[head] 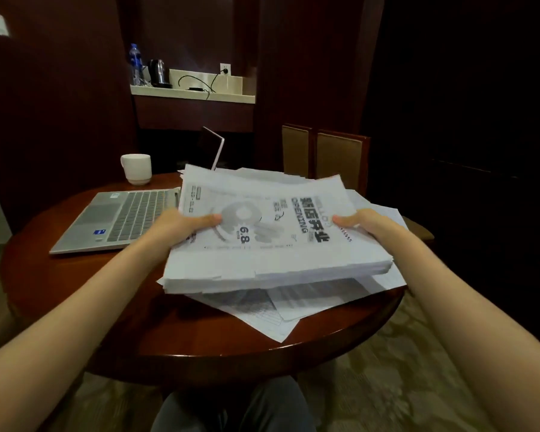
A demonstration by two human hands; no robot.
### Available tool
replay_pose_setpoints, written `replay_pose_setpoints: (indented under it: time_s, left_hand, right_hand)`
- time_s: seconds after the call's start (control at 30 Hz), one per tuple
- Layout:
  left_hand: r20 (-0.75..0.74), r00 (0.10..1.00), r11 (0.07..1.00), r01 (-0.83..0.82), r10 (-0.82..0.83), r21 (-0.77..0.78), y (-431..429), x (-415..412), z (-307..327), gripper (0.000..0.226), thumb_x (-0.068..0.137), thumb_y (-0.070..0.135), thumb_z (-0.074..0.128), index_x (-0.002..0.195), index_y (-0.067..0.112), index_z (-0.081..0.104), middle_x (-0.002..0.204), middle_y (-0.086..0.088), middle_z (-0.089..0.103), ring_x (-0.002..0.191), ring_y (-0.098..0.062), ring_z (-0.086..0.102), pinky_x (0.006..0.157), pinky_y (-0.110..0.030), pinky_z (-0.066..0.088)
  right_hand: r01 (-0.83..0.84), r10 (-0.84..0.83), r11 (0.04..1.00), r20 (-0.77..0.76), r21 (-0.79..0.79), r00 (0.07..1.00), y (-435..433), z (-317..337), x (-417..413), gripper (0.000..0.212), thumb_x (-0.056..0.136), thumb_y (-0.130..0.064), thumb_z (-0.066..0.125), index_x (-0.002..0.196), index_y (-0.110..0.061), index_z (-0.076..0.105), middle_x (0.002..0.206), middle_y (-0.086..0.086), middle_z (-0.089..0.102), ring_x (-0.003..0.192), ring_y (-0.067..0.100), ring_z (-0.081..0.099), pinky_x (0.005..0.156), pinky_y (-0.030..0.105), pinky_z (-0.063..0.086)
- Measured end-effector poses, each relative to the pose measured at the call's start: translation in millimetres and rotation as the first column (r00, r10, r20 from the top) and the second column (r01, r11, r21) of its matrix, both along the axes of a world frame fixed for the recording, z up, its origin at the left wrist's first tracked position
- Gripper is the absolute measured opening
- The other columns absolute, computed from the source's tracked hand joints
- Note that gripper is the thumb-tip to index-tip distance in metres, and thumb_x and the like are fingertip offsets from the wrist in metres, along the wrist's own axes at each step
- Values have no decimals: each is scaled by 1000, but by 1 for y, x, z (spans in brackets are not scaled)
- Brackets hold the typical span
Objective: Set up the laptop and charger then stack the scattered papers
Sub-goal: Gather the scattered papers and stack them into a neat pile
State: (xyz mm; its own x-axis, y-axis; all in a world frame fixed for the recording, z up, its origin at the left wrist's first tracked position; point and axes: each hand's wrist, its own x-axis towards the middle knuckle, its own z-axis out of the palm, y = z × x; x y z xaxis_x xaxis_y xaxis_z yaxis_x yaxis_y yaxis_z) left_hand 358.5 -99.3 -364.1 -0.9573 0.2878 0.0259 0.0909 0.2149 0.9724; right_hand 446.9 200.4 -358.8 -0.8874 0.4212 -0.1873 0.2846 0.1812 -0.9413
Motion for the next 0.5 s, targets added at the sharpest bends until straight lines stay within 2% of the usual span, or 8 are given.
replay_pose_setpoints:
  time_s: [0.07,0.13,0.2,0.27,0.33,0.4,0.43,0.5]
  left_hand:
    - [72,997,998,12,-7,-61,-7,3,-15,17,76,24,74,82,20,59,76,2,65,68,-15,63,54,-26,47]
    - [139,990,994,46,-33,-95,-13,9,-28,17,75,23,75,86,17,62,72,1,70,65,-17,67,52,-26,51]
    - [162,986,986,60,-34,-157,-16,11,-36,17,76,23,74,87,18,63,72,2,69,64,-15,66,49,-24,50]
    - [148,989,969,61,-26,-239,-16,13,-35,15,78,24,72,87,19,61,79,2,65,67,-12,62,47,-19,45]
    - [132,990,953,88,-51,-289,-15,11,-32,20,78,24,72,94,17,62,93,-3,66,71,-12,62,52,-20,45]
    - [64,997,923,71,-51,-377,-15,14,-29,49,75,25,75,117,13,54,111,-8,64,82,-18,62,65,-26,48]
    - [-12,1000,878,14,-22,-478,-16,16,-29,72,73,28,77,133,12,40,119,-9,61,91,-22,62,73,-30,48]
    - [-251,968,683,-162,-32,-712,-16,23,-26,106,70,36,79,147,20,9,130,-12,52,108,-30,56,84,-40,46]
  right_hand:
    - [-37,38,999,70,-8,997,0,-10,5,26,87,-17,64,108,-2,59,88,12,72,73,28,69,74,34,56]
    - [-119,133,985,115,-121,984,-2,-24,11,13,91,-14,57,101,-5,60,73,7,73,61,20,70,59,27,57]
    - [-156,172,981,153,-112,973,-2,-37,12,20,89,-14,59,107,-5,60,79,7,73,67,20,70,64,29,57]
    - [-115,117,993,166,-26,979,-3,-40,10,36,83,-17,67,115,-4,56,88,10,71,75,25,68,72,33,55]
    - [-67,56,996,169,62,984,-7,-37,9,41,80,-20,70,114,-3,53,88,10,67,75,26,65,68,33,53]
    - [-43,25,993,163,109,986,-8,-34,10,39,82,-22,69,110,-5,48,84,9,62,70,23,62,59,30,48]
    - [-34,14,992,161,121,987,-8,-34,9,40,82,-23,69,109,-6,47,84,8,61,69,22,61,57,29,46]
    - [-18,-13,984,172,176,985,-6,-36,7,46,79,-27,73,110,-6,47,86,9,61,69,22,60,55,29,44]
